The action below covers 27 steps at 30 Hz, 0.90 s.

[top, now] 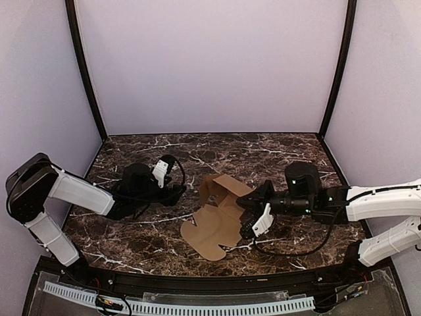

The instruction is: Fold the paper box

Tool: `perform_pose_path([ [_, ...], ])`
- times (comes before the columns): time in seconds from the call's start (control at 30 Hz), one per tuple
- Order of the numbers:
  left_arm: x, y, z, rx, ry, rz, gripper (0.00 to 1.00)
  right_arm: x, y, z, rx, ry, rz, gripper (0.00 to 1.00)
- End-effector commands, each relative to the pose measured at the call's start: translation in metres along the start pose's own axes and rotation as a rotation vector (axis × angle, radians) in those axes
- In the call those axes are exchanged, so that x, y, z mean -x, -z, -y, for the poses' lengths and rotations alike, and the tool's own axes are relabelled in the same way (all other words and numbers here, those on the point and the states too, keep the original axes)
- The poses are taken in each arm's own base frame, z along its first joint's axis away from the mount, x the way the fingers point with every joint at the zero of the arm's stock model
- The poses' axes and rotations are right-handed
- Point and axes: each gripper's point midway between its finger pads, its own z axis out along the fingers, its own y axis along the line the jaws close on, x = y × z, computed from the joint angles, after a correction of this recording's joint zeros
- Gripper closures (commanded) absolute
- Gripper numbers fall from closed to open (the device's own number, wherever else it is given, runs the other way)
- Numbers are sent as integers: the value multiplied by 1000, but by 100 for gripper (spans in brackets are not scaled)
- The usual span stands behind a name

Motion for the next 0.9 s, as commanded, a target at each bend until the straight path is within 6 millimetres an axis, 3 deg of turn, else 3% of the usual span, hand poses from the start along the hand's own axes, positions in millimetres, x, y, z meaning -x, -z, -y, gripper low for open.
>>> perform_pose_path([
  [0.0, 6, -6, 2, -19, 37, 22, 28, -18, -4, -20, 35, -76, -89, 88],
  [0.13, 6, -11, 5, -35, 80, 35, 28, -18, 10, -17, 42, -135, -106, 60],
  [0.27, 2, -18, 13, -79, 119, 25, 29, -14, 30, 20, -25, -262, -94, 36],
  [0.37, -1, -20, 13, -86, 148, 25, 30, -35, 32, 59, -62, -567, -178, 28],
  [0.43, 1, -19, 14, -89, 158, 27, 31, -64, 24, 58, 37, -883, -273, 30],
  [0.5, 3, -18, 14, -89, 169, 22, 31, -91, 20, 39, 167, -1215, -324, 36],
  [0.57, 6, -17, 15, -91, 178, 0, 33, -117, 33, 20, 187, -1470, -305, 37],
  [0.63, 5, -13, 17, -94, 182, -48, 35, -136, 45, -8, 206, -1595, -345, 39],
  [0.67, 16, -9, 18, -96, 183, -34, 36, -147, 53, -28, 232, -1671, -380, 39],
  [0.77, 16, 0, 23, -115, 177, -80, 41, -142, 60, -81, 415, -1919, -356, 41],
  [0.87, 13, 9, 36, -150, 160, -141, 47, -134, 59, -116, 560, -2106, -311, 47],
])
